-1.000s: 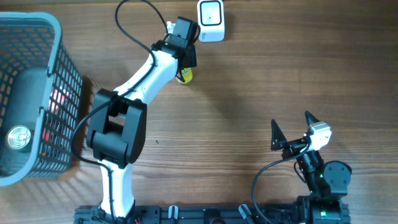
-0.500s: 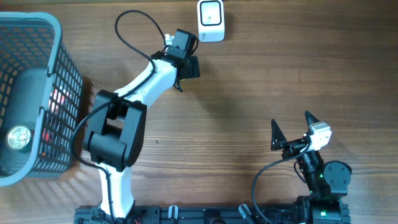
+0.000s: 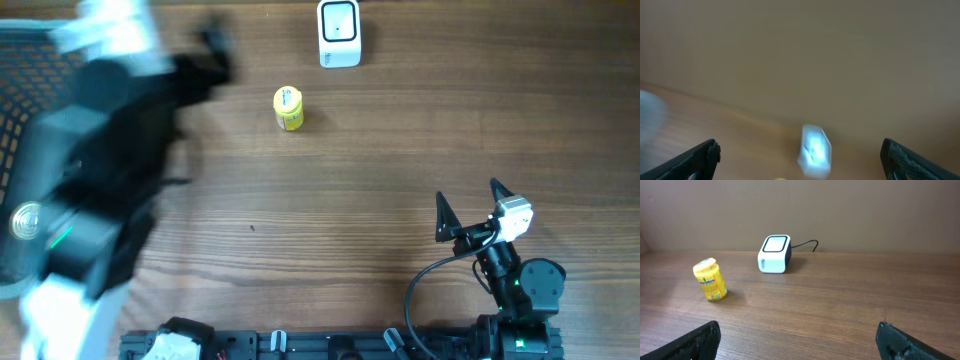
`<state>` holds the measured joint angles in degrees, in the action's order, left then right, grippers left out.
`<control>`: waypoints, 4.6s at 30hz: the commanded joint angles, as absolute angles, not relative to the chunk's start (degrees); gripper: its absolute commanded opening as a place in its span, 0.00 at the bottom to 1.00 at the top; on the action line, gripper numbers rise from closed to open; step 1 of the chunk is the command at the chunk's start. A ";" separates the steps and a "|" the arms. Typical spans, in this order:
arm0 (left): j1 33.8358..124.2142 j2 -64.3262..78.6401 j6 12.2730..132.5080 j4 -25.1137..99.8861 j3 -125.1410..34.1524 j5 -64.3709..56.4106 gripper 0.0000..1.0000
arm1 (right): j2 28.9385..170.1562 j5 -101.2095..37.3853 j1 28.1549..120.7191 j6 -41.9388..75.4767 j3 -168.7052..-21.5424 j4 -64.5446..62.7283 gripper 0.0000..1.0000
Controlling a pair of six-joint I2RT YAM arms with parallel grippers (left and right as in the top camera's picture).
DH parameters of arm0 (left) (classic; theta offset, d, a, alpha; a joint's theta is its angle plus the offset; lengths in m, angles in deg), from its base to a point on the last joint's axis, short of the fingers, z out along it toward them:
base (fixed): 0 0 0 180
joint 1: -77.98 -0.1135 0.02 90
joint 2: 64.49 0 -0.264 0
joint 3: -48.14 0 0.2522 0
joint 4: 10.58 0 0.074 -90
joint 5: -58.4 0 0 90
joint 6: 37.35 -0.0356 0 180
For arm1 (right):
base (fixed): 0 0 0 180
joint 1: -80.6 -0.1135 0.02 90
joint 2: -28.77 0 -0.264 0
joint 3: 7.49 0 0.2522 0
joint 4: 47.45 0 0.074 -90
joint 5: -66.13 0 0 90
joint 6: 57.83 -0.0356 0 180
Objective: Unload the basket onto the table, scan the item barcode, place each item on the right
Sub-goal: 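Return the left gripper to the basket and grasp the tuna can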
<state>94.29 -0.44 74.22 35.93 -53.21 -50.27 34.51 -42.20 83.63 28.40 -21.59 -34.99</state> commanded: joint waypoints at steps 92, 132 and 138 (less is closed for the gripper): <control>32.94 42.79 99.55 32.11 -34.08 -45.55 1.00 | 34.47 -41.87 83.28 28.59 -21.54 -35.15 1.00; 32.83 44.41 103.04 39.21 -34.08 -44.70 0.86 | 34.47 -41.87 83.28 28.59 -21.54 -35.17 1.00; 32.81 44.43 103.26 39.04 -34.08 -45.33 0.74 | 34.47 -41.87 83.28 28.59 -21.54 -35.17 1.00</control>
<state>32.61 43.14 102.24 38.88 -35.24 -45.64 34.51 -42.15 83.47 28.40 -21.59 -35.02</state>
